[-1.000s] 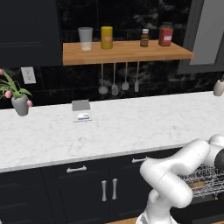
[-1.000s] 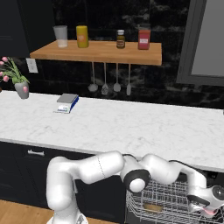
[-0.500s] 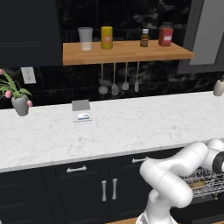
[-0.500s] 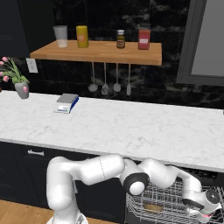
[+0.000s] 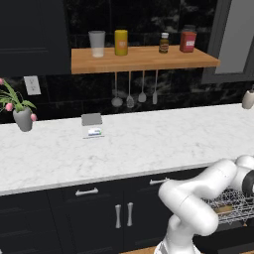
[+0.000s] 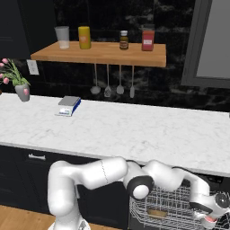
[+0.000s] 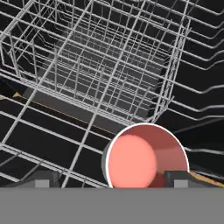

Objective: Pick up the cup and bowl from the counter, place them in the dishwasher, and close the dishwasher door.

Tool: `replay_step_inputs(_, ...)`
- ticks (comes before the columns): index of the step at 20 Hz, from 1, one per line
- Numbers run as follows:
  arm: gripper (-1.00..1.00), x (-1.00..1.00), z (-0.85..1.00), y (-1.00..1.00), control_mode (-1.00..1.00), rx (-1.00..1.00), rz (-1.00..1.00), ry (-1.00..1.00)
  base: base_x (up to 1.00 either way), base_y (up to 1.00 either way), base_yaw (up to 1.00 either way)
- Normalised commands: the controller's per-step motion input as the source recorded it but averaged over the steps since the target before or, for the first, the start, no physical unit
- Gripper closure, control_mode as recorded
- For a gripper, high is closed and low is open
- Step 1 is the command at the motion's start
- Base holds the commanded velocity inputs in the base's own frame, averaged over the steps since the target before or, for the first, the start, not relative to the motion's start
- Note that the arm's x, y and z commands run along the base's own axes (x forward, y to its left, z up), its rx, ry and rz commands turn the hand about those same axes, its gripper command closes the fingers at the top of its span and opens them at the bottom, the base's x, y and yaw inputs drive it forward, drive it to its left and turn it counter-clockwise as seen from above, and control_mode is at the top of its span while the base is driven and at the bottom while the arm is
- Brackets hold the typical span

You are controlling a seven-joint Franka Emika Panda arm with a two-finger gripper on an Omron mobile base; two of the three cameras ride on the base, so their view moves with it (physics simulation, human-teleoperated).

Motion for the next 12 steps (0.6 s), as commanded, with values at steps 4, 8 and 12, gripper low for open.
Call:
replay_step_inputs(4, -1.0, -0.23, 0.93, 0.03, -1.0, 0.0, 0.0, -0.2, 0.0, 0.0, 0.0)
replay_step_inputs(8, -1.0, -0.44, 0.86, 0.06, -1.0, 0.0, 0.0, -0.19, 0.0, 0.0, 0.0)
replay_step_inputs(12, -1.0, -0.5, 0.9, 0.48, -1.0, -0.05, 0.0, -0.22, 0.0, 0.0, 0.0)
